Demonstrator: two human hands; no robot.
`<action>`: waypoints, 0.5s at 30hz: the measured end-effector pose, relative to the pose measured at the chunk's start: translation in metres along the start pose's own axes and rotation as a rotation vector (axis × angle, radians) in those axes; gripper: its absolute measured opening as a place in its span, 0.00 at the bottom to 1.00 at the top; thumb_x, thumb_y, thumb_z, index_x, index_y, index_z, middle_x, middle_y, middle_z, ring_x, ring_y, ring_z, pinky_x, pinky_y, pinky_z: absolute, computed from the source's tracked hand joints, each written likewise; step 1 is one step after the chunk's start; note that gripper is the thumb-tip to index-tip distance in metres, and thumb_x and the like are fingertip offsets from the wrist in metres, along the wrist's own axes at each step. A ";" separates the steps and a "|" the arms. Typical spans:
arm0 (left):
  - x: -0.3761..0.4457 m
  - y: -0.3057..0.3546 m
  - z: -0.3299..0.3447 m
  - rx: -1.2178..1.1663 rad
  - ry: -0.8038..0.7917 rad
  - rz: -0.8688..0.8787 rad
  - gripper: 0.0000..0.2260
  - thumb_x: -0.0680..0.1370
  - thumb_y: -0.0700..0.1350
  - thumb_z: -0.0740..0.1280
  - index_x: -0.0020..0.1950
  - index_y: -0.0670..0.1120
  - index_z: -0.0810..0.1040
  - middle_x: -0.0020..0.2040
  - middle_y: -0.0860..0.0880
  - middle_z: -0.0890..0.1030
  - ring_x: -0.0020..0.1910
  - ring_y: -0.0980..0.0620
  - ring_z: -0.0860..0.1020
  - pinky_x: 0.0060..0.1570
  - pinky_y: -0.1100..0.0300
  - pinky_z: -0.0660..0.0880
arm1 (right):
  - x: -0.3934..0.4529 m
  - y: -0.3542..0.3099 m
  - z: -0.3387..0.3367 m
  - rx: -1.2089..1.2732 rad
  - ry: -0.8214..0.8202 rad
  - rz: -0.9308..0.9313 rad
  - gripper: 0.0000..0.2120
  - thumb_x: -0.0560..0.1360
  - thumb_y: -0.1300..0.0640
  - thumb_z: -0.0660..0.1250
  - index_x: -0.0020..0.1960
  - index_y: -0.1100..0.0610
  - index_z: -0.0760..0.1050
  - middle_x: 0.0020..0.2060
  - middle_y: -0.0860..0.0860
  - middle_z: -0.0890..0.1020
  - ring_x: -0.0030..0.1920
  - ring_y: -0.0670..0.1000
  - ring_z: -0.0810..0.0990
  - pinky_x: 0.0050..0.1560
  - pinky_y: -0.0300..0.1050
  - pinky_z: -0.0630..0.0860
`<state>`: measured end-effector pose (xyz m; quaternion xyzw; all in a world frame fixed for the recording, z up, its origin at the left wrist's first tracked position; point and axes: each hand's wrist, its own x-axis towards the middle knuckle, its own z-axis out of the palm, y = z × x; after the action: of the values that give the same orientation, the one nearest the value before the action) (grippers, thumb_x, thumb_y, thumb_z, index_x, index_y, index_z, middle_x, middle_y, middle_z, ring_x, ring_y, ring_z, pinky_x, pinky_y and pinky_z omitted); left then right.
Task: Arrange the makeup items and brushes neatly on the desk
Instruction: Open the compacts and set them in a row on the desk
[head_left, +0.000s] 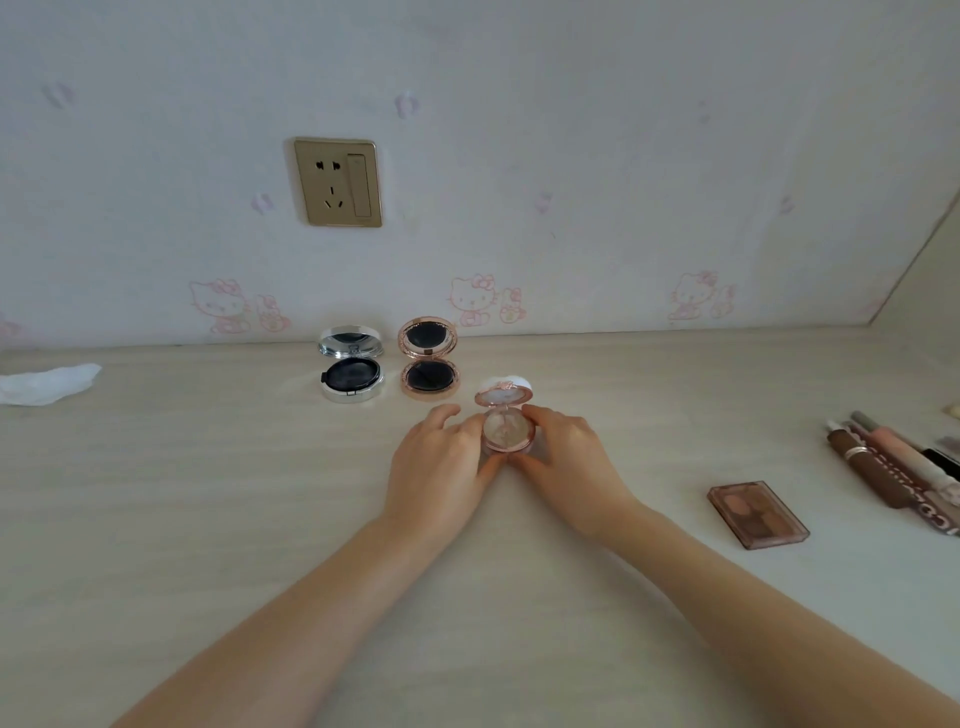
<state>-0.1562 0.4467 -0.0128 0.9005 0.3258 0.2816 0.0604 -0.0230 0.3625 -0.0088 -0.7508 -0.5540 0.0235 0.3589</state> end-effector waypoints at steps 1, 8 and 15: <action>0.007 -0.001 0.004 0.015 0.006 0.013 0.16 0.77 0.57 0.65 0.60 0.51 0.79 0.56 0.47 0.82 0.68 0.51 0.70 0.56 0.55 0.71 | 0.007 0.004 0.000 -0.003 -0.001 0.007 0.10 0.75 0.55 0.67 0.54 0.57 0.77 0.44 0.51 0.82 0.44 0.54 0.78 0.42 0.41 0.67; 0.042 0.000 0.020 0.162 0.023 0.099 0.14 0.76 0.53 0.67 0.55 0.44 0.81 0.48 0.46 0.85 0.64 0.48 0.74 0.59 0.56 0.71 | 0.045 0.027 0.002 -0.040 -0.057 0.021 0.10 0.76 0.56 0.62 0.55 0.56 0.75 0.44 0.53 0.81 0.45 0.55 0.76 0.46 0.47 0.72; 0.067 -0.004 0.028 0.202 0.003 0.111 0.13 0.76 0.51 0.68 0.51 0.42 0.81 0.45 0.46 0.85 0.61 0.47 0.77 0.58 0.56 0.72 | 0.071 0.036 0.005 -0.016 -0.104 -0.002 0.14 0.76 0.56 0.63 0.61 0.57 0.72 0.48 0.54 0.81 0.49 0.57 0.77 0.48 0.47 0.71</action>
<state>-0.1017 0.4935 -0.0059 0.9183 0.3022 0.2514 -0.0467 0.0317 0.4208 -0.0071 -0.7509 -0.5727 0.0575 0.3237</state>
